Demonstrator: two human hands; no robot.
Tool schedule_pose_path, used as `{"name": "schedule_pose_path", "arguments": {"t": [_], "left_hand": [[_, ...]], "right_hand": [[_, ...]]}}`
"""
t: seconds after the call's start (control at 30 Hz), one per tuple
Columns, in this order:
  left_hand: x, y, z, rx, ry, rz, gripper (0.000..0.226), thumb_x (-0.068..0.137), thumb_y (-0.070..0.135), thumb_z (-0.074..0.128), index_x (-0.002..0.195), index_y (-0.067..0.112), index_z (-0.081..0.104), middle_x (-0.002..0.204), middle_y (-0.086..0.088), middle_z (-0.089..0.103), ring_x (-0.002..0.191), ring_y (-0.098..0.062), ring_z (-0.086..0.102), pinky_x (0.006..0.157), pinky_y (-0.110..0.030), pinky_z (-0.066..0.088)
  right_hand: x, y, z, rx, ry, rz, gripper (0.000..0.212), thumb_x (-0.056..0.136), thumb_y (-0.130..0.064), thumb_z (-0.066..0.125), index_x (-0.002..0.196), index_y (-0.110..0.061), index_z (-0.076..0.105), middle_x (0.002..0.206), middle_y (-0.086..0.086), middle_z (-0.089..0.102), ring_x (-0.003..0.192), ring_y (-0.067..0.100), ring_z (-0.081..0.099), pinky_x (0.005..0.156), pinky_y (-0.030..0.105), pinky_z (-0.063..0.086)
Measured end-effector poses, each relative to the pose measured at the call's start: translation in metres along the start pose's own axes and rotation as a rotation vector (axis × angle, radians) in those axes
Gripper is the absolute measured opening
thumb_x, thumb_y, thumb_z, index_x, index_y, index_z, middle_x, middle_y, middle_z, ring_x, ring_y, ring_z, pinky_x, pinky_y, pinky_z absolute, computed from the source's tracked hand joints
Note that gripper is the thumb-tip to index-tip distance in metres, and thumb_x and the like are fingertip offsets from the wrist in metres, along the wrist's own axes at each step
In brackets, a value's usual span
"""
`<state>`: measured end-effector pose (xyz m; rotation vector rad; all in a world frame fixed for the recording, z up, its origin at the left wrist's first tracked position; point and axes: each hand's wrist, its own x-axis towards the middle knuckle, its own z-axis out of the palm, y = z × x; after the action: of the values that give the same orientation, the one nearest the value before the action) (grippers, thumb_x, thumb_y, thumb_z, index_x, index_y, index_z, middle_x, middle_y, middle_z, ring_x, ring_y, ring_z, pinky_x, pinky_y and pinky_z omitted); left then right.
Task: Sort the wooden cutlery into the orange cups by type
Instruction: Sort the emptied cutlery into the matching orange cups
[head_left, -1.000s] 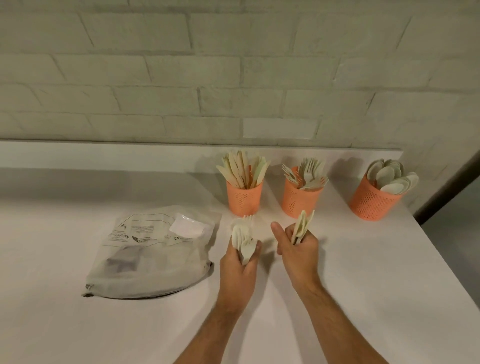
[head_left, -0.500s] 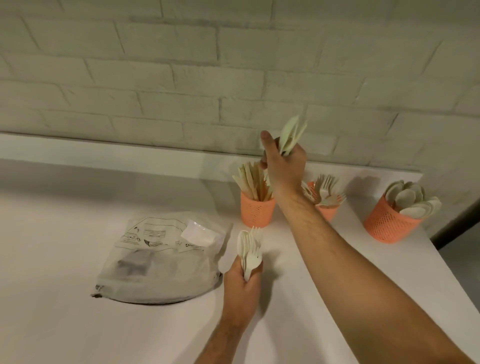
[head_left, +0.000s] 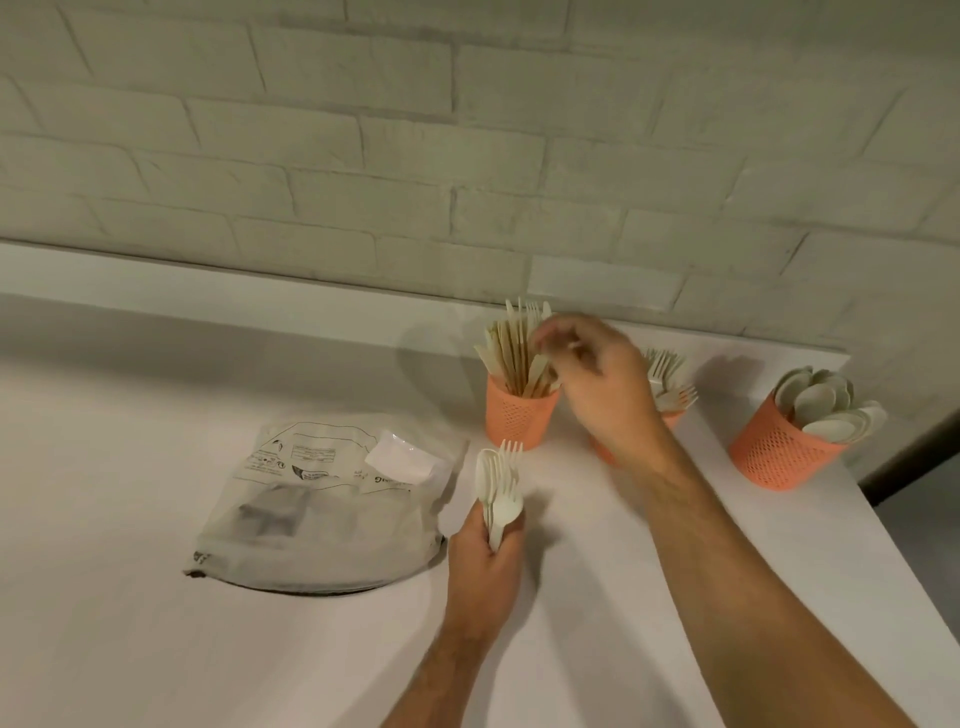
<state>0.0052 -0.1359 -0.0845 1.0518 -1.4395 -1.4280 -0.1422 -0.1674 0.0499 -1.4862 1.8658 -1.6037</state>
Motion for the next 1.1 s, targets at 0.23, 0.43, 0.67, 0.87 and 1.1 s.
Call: {"name": "schedule_pose_path", "arguments": {"t": [0.23, 0.43, 0.67, 0.87, 1.1], "left_hand": [[0.001, -0.002, -0.001, 0.004, -0.052, 0.018, 0.019, 0.096, 0.011, 0.057, 0.107, 0.023, 0.066, 0.092, 0.021, 0.073, 0.087, 0.003, 0.067, 0.075, -0.013, 0.05], [-0.002, -0.002, -0.001, -0.006, -0.073, 0.033, 0.022, 0.094, 0.018, 0.061, 0.113, 0.027, 0.067, 0.101, 0.011, 0.074, 0.094, -0.006, 0.069, 0.081, -0.016, 0.052], [-0.003, -0.009, 0.003, 0.097, -0.037, 0.038, 0.007, 0.093, 0.023, 0.064, 0.1, 0.022, 0.063, 0.071, 0.01, 0.066, 0.063, -0.006, 0.06, 0.065, -0.028, 0.049], [-0.005, -0.008, 0.007, 0.255, -0.005, 0.089, 0.023, 0.095, 0.011, 0.057, 0.104, 0.029, 0.048, 0.081, 0.005, 0.068, 0.073, -0.012, 0.066, 0.068, -0.03, 0.054], [-0.007, -0.007, 0.008, 0.213, -0.012, 0.081, 0.019, 0.093, 0.025, 0.065, 0.089, 0.023, 0.047, 0.069, 0.005, 0.062, 0.061, -0.01, 0.059, 0.056, -0.023, 0.046]], "right_hand": [[-0.064, -0.004, -0.018, -0.194, -0.564, 0.26, 0.071, 0.071, -0.046, 0.086, 0.133, -0.047, 0.05, 0.127, -0.024, 0.048, 0.089, 0.003, 0.064, 0.068, 0.015, 0.048], [-0.073, 0.008, -0.008, -0.161, -0.386, 0.217, 0.048, 0.073, -0.023, 0.088, 0.115, -0.034, 0.067, 0.1, -0.006, 0.065, 0.069, 0.001, 0.059, 0.07, 0.019, 0.052], [-0.082, 0.006, 0.0, -0.313, -0.245, 0.138, 0.027, 0.082, -0.007, 0.07, 0.101, -0.025, 0.073, 0.076, 0.006, 0.061, 0.059, 0.008, 0.05, 0.06, 0.017, 0.045], [-0.084, -0.003, 0.002, -0.104, -0.347, 0.298, 0.022, 0.088, -0.015, 0.063, 0.104, -0.028, 0.071, 0.081, -0.002, 0.055, 0.06, 0.014, 0.06, 0.061, 0.022, 0.048], [-0.087, 0.002, -0.005, -0.169, -0.188, 0.267, 0.011, 0.084, -0.018, 0.077, 0.092, -0.016, 0.071, 0.079, 0.004, 0.065, 0.066, 0.027, 0.069, 0.068, 0.042, 0.06]]}}
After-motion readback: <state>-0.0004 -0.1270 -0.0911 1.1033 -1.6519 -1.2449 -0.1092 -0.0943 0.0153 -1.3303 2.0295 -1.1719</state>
